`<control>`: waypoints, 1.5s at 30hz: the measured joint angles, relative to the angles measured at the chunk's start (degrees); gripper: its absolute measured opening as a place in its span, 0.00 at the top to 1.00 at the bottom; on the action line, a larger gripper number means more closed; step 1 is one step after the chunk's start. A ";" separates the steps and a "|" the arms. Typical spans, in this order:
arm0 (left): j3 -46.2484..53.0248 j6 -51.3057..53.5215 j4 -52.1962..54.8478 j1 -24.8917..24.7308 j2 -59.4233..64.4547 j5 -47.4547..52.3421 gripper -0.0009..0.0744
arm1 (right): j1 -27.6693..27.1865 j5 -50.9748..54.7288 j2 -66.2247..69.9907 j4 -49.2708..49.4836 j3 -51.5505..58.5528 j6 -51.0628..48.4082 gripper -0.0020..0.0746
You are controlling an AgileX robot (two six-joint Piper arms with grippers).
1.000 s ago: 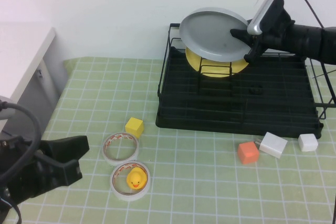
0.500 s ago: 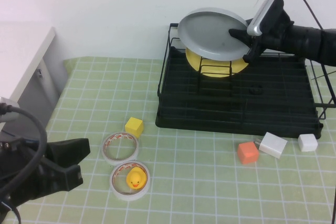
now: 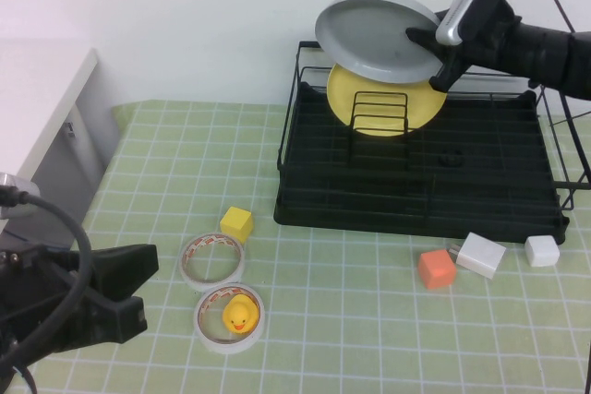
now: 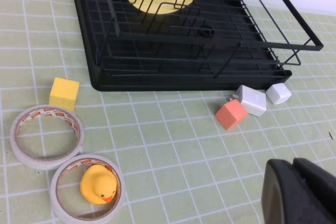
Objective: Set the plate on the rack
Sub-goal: Place the plate on the rack
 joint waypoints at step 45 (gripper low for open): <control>0.00 0.16 0.00 0.00 0.00 3.74 0.99 | 0.13 -2.66 3.23 -2.14 -0.58 2.33 0.79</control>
